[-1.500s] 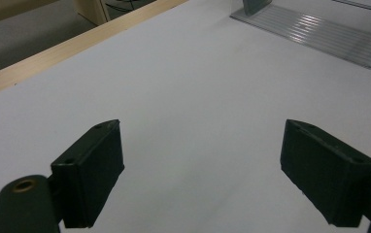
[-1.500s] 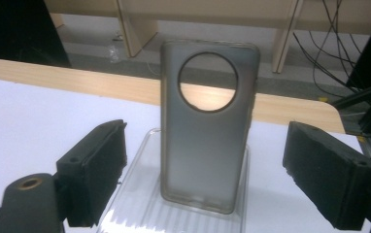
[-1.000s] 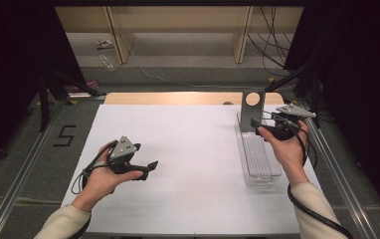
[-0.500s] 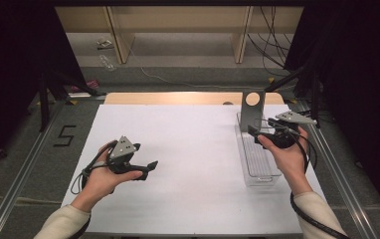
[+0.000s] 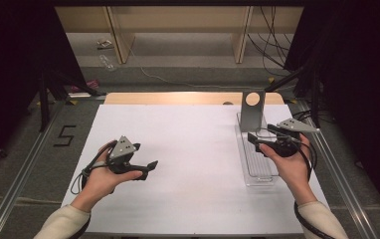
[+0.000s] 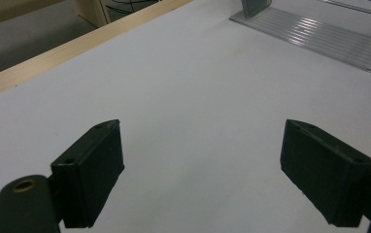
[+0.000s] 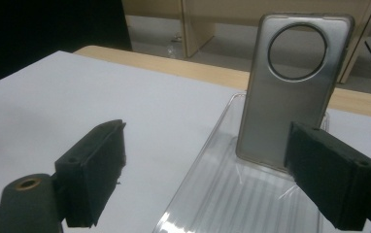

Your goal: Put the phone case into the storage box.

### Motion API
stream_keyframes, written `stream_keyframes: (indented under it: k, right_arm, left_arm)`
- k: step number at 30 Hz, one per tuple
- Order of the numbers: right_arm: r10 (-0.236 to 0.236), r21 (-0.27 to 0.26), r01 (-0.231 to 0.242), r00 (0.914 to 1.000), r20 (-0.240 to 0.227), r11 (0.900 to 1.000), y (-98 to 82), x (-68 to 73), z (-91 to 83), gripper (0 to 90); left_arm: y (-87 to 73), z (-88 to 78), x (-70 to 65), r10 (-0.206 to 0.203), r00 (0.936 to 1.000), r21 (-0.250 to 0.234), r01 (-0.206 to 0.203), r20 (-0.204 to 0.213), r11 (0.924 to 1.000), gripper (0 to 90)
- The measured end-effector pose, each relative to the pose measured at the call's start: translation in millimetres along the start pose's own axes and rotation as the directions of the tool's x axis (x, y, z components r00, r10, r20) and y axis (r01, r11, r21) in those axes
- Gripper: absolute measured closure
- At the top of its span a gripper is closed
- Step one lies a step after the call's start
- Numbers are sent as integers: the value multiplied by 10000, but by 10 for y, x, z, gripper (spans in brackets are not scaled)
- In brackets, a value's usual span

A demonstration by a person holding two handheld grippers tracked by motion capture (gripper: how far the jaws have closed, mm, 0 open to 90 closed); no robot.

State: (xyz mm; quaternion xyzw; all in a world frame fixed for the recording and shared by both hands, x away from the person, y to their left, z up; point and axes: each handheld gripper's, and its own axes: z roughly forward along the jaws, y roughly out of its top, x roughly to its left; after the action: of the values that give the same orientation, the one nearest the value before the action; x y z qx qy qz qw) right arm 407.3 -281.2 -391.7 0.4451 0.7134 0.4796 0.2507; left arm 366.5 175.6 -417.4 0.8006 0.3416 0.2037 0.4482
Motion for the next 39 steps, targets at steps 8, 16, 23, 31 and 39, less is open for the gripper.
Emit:
stream_keyframes:
  k: [8, 16, 23, 31, 39]
  right_arm:
    - [-92, -49, 91, 9997, -231, 9999, -30, 46, -53, 164]
    - [-190, -48, 188, 9987, -479, 9998, -81, 96, -111, 163]
    - [-230, -79, 225, 9971, -724, 9997, -123, 117, -174, 163]
    - [-307, 40, 311, 9954, -904, 9995, -209, 133, -230, 163]
    - [-464, 12, 469, 9918, -1189, 9989, -252, 179, -248, 163]
  left_arm:
    - [4, -8, 6, -17, 10000, -6, 17, -13, 10000, 151]
    - [-2, -8, 0, -1, 10000, -29, 1, 5, 10000, 151]
    - [-4, -15, -5, 11, 10000, -27, -11, -1, 10000, 151]
    - [-44, -78, -21, 9, 10000, -121, -9, -1, 9999, 151]
    - [-75, -100, -49, 94, 9999, -258, -91, 100, 9996, 151]
